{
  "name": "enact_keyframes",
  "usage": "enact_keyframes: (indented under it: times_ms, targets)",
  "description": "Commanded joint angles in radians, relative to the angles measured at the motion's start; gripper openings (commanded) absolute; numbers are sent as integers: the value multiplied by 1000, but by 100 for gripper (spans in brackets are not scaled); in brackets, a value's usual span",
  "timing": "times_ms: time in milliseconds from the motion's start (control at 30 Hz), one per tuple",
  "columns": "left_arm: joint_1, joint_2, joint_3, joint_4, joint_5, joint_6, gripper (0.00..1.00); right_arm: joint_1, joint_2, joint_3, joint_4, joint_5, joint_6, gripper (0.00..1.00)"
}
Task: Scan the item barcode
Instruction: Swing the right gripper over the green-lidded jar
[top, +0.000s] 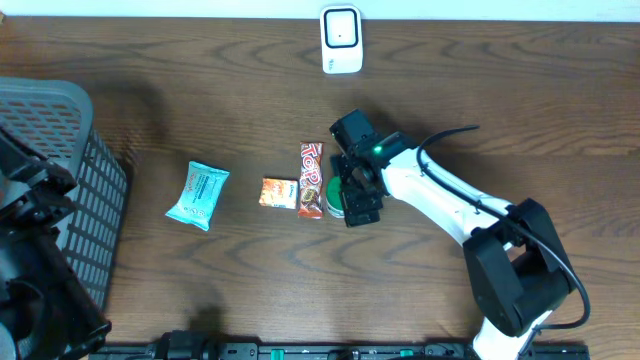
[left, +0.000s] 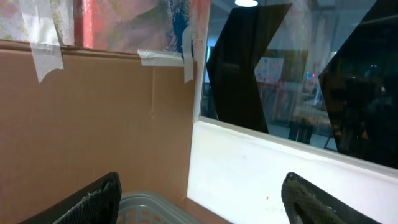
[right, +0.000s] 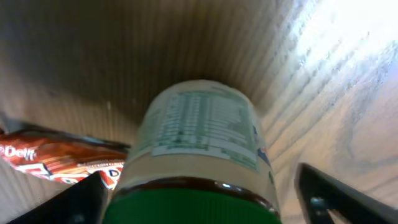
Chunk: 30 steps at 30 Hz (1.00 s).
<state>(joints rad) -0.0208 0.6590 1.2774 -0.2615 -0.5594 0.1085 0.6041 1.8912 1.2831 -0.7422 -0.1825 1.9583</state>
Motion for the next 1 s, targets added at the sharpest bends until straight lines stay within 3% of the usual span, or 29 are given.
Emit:
enact_keyframes:
  times_ms: [0, 233, 400, 433, 467, 500, 533, 600, 633, 767, 800, 867, 967]
  targets:
    - [0, -8, -7, 5, 2, 11, 83, 17, 2, 7, -3, -2, -41, 76]
    - [0, -8, -10, 6, 2, 11, 83, -16, 0, 7, -84, 43, -452, 68]
    - [0, -8, -10, 6, 2, 11, 83, -84, -6, 13, -101, 20, -1067, 68]
    - [0, -8, -10, 5, 2, 11, 83, -91, -8, 13, -104, 20, -1136, 68]
    - [0, -8, -10, 5, 2, 11, 83, -108, -14, 16, -111, 19, -1301, 68]
    - [0, -8, -10, 5, 2, 11, 83, -115, -19, 18, -119, 20, -1368, 68]
    - [0, -8, -11, 5, 2, 11, 83, -131, -30, 28, -143, 20, -1521, 73]
    - [0, -8, -11, 5, 2, 11, 83, -144, -42, 41, -168, 21, -1586, 91]
    - [0, -8, -11, 5, 2, 11, 83, -154, -53, 58, -188, 20, -1597, 99]
    - [0, -8, -11, 5, 2, 11, 83, -166, -79, 146, -274, -8, -1376, 99]
    - [0, -8, -11, 5, 2, 11, 83, -164, -87, 170, -309, -7, -1267, 99]
    - [0, -8, -11, 5, 2, 11, 83, -154, -105, 196, -407, -11, -872, 99]
    - [0, -8, -13, 5, 2, 10, 83, -122, -105, 190, -522, 9, -495, 99]
